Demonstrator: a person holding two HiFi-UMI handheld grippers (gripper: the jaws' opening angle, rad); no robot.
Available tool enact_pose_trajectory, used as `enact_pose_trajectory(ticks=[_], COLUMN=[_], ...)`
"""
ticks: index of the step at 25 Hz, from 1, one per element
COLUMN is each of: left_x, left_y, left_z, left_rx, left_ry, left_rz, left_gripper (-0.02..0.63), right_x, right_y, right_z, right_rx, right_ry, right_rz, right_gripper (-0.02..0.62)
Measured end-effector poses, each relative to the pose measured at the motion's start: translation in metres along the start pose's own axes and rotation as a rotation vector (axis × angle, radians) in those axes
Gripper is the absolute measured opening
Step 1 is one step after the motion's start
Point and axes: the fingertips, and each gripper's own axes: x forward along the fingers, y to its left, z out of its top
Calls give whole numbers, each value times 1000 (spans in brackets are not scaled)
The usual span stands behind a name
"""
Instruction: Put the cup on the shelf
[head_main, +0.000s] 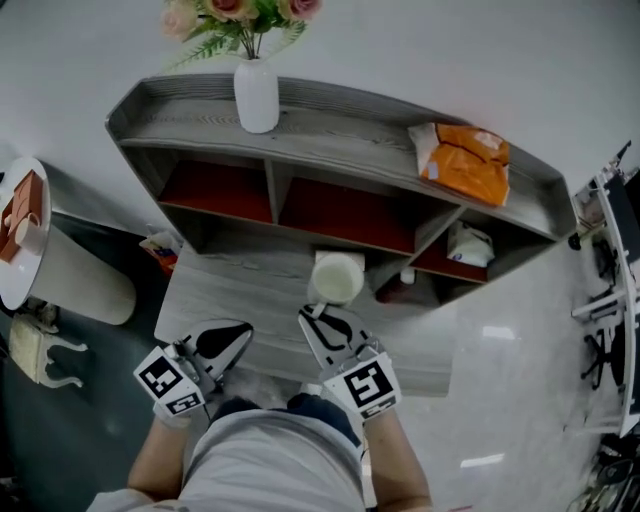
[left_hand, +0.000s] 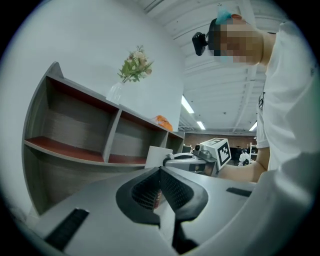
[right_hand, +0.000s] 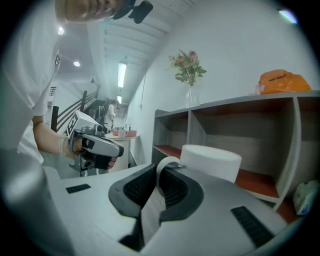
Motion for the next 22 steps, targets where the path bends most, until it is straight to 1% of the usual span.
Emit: enact_pose_trajectory(ticks=[4,6,11,17,22], left_x=[9,11,10,5,-5], left_y=[2,4,15,27,35], left_z=[10,16,26,27,21], left_rx=[-17,-31,-25,-19,-34], left_ry=[-26,-40,-38,-8,0], left_rz=[56,71,95,121,154], left_gripper=[17,17,17,17,17], right_x=[11,20,47,86,114], right_y=[-29,-42,-67,-91,-104], right_z=[15,24,41,40,29], right_rx=[-42,-66,-85,-108,-115], right_ry=[-13,-22,-37,-9,18], right_rz=[61,86,150,191,210], right_gripper=[35,35,35,35,35])
